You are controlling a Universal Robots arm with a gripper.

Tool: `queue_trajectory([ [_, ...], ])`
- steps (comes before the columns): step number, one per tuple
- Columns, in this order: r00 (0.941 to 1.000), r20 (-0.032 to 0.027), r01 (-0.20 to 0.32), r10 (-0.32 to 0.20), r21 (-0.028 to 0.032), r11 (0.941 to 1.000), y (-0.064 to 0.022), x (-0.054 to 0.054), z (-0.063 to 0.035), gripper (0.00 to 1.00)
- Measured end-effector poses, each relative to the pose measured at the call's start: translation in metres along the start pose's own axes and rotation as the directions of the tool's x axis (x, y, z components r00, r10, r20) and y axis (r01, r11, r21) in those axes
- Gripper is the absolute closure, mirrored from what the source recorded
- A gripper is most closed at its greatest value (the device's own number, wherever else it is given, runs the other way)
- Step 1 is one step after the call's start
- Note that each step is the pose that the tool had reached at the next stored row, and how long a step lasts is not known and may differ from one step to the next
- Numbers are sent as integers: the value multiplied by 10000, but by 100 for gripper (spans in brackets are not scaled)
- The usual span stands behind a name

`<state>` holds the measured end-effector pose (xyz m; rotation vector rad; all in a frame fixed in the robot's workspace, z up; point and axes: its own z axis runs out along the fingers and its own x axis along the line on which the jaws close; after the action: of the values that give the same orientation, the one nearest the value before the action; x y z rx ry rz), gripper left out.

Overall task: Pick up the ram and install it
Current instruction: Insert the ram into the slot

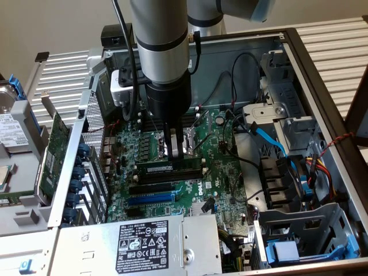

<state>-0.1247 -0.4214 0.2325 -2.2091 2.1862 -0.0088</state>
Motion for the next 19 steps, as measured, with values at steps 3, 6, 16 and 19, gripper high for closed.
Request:
queue_trajectory([
  [3,10000,4,0,0,2,10000,0,3,2,87],
  [6,10000,3,0,0,2,10000,0,3,2,87],
  [16,10000,-1,0,0,5,10000,-3,12,10,87],
  [19,10000,-1,0,0,5,10000,-4,12,13,87],
])
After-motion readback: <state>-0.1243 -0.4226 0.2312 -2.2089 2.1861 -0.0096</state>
